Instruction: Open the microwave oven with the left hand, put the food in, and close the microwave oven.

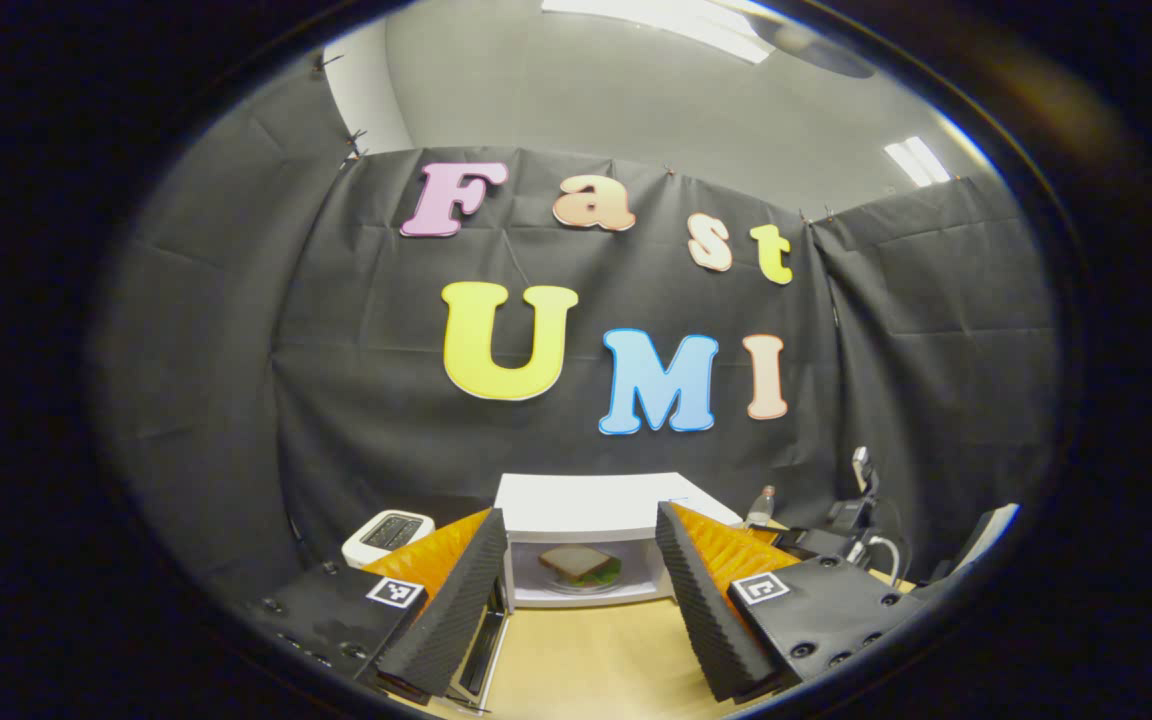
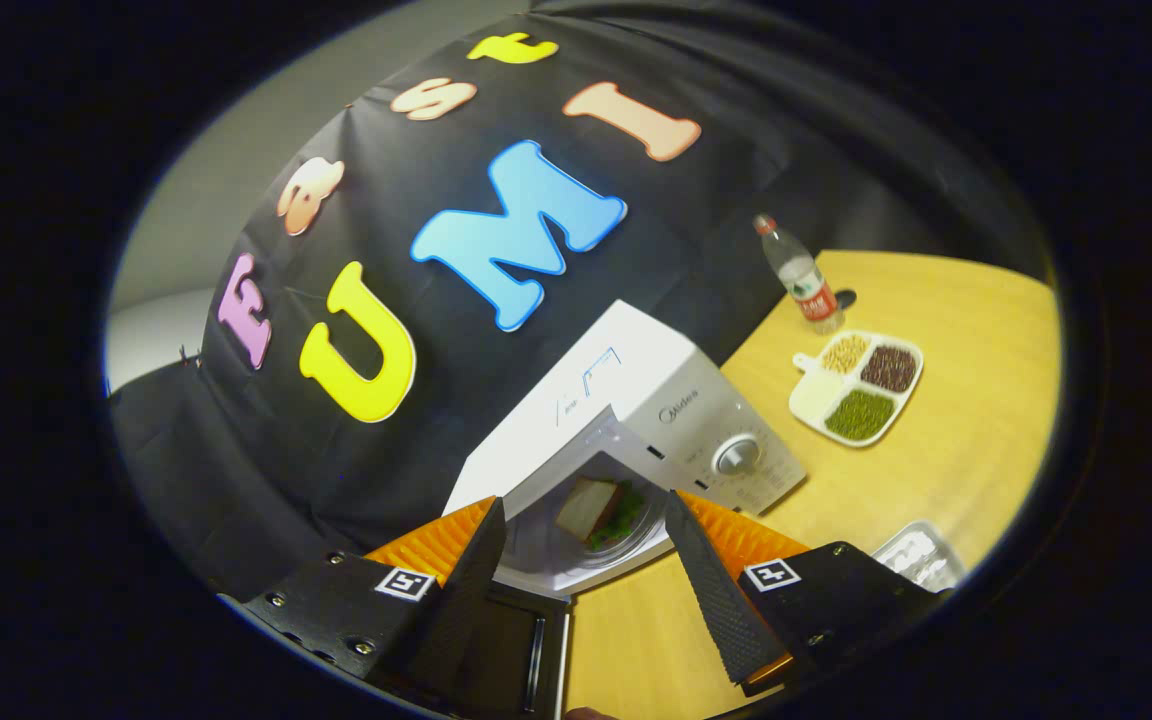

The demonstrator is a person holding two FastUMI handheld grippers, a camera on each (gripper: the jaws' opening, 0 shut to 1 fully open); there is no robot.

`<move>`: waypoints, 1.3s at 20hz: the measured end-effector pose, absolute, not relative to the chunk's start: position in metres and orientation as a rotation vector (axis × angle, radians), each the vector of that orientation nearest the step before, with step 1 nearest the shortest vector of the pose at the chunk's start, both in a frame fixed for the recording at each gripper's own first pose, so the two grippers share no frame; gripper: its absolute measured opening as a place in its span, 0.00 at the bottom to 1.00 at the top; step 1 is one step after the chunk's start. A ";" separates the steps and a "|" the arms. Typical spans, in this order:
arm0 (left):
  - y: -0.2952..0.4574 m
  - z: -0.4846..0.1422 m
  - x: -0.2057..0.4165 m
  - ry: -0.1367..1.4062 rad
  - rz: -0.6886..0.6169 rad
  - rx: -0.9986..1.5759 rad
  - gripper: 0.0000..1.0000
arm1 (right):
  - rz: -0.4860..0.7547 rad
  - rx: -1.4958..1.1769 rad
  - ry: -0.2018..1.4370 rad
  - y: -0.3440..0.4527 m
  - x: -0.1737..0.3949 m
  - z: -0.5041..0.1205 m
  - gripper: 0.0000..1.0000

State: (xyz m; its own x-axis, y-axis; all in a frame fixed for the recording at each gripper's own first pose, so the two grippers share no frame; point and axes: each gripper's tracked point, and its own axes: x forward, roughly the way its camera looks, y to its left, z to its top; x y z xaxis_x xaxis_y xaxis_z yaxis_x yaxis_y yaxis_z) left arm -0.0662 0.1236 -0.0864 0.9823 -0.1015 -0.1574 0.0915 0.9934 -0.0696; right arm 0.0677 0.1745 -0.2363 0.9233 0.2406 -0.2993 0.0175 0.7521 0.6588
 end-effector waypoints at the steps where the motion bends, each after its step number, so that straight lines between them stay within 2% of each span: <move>1: 0.116 -0.087 -0.064 0.160 -0.111 -0.061 0.96 | 0.131 0.642 0.351 0.164 0.060 -0.221 0.96; 4: 0.095 -0.084 -0.059 0.147 -0.148 -0.046 0.97 | 0.138 0.444 0.241 0.136 0.034 -0.175 0.96; 8: 0.073 -0.079 -0.055 0.126 -0.181 -0.030 0.94 | 0.098 0.244 0.173 0.109 0.001 -0.135 0.96; 12: 0.062 -0.090 -0.055 0.132 -0.184 -0.021 0.97 | 0.012 0.020 0.104 0.079 -0.026 -0.112 0.96; 15: 0.063 -0.098 -0.059 0.154 -0.178 0.002 0.95 | 0.003 0.021 0.086 0.080 -0.042 -0.103 0.96; 19: 0.072 -0.108 -0.065 0.181 -0.170 0.009 0.97 | 0.020 0.012 0.082 0.084 -0.042 -0.098 0.96; 21: 0.068 -0.118 -0.070 0.214 -0.194 -0.009 0.90 | 0.027 -0.002 0.077 0.087 -0.039 -0.096 0.96; 22: 0.071 -0.119 -0.071 0.221 -0.196 -0.013 0.83 | 0.032 -0.006 0.072 0.090 -0.037 -0.095 0.96; 26: 0.081 -0.138 -0.078 0.276 -0.209 -0.034 0.07 | 0.056 0.019 0.079 0.104 -0.032 -0.095 0.96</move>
